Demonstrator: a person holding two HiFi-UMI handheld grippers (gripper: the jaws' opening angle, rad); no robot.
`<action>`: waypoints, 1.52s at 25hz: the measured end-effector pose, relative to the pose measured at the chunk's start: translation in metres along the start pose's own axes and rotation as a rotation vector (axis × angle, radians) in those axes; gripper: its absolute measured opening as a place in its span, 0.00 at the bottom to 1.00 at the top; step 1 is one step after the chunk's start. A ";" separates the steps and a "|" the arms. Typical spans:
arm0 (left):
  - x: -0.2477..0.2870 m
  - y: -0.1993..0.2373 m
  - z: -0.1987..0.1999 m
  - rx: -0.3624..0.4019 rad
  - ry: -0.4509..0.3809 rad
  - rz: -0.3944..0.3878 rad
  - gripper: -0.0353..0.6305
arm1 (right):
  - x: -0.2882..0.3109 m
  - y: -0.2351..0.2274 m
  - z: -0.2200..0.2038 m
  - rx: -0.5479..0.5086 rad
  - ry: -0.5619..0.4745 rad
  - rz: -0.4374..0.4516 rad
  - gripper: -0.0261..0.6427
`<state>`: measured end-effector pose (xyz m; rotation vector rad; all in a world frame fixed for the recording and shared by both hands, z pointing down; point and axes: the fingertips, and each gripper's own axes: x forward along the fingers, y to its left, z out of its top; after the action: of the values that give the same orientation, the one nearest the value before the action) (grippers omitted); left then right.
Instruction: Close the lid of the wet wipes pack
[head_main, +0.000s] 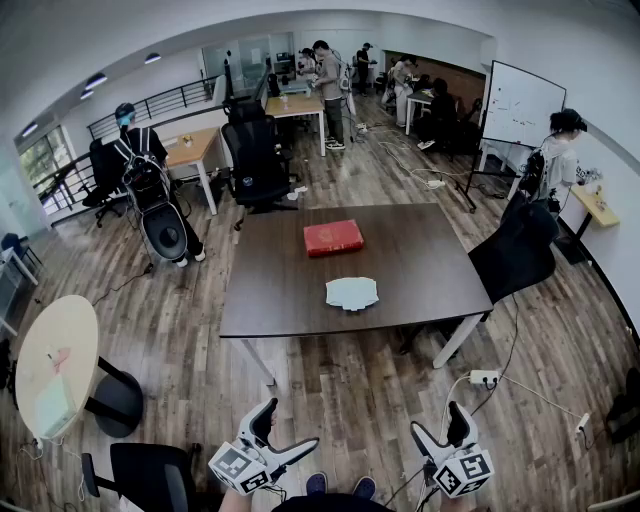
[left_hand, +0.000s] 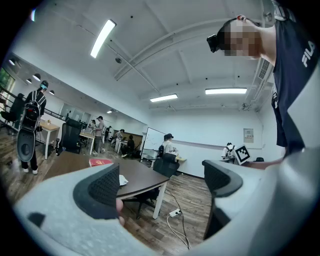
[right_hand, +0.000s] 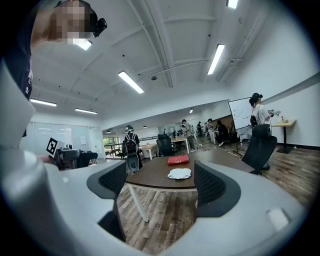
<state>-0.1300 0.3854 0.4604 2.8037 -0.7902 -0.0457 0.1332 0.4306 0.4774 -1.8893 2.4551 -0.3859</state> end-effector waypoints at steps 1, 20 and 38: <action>-0.002 0.001 0.000 0.000 0.000 -0.001 0.83 | 0.001 0.002 0.000 -0.003 0.000 0.000 0.69; -0.018 0.025 -0.003 0.020 0.017 -0.058 0.83 | 0.014 0.035 0.004 -0.071 -0.026 -0.067 0.69; -0.028 0.061 -0.001 -0.019 -0.004 -0.127 0.85 | 0.036 0.058 -0.019 -0.070 -0.009 -0.142 0.67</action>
<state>-0.1850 0.3500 0.4743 2.8331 -0.6077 -0.0799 0.0655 0.4138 0.4886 -2.0955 2.3662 -0.2970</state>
